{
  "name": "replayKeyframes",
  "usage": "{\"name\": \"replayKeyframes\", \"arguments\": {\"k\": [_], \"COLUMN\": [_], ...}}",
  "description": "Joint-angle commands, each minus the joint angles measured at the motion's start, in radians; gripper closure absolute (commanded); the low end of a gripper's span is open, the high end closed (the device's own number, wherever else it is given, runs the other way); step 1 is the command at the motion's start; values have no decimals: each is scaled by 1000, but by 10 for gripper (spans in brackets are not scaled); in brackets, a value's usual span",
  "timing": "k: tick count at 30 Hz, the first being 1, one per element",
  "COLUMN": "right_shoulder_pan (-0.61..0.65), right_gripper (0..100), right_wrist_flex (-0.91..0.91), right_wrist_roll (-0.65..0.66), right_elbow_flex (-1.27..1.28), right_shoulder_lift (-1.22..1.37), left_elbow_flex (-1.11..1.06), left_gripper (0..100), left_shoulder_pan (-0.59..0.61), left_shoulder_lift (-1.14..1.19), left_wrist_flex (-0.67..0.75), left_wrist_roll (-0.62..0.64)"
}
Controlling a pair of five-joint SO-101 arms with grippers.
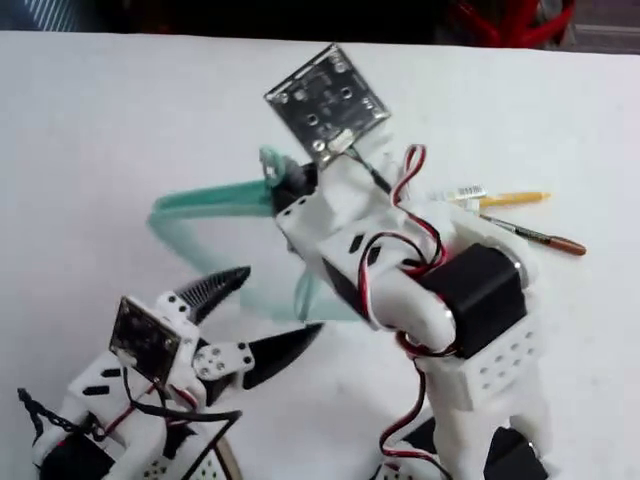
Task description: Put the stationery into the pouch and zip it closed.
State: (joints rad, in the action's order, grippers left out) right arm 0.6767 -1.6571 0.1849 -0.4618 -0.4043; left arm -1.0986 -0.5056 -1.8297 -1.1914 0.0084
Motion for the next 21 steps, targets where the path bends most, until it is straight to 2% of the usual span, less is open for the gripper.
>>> {"name": "replayKeyframes", "arguments": {"k": [1, 6, 9, 11, 15, 21], "right_shoulder_pan": [16, 8, -31, -73, -162, -168], "right_gripper": [981, 981, 981, 981, 981, 981], "right_wrist_flex": [-5, -21, -19, -5, 10, 7], "right_wrist_roll": [-9, -6, 60, 86, 114, 367], "right_elbow_flex": [-6, -12, -11, -14, -6, -6], "right_shoulder_lift": [-27, -41, -64, -68, -64, -68], "left_elbow_flex": [11, -32, -15, 18, 129, 195], "left_gripper": [637, 636, 634, 634, 634, 634], "left_shoulder_pan": [15, 134, 257, 320, 331, 381], "left_shoulder_lift": [8, 5, 4, 4, 4, 4], "left_wrist_flex": [43, 52, 29, -35, -173, -150], "left_wrist_roll": [51, 68, 57, -32, -249, -473]}}
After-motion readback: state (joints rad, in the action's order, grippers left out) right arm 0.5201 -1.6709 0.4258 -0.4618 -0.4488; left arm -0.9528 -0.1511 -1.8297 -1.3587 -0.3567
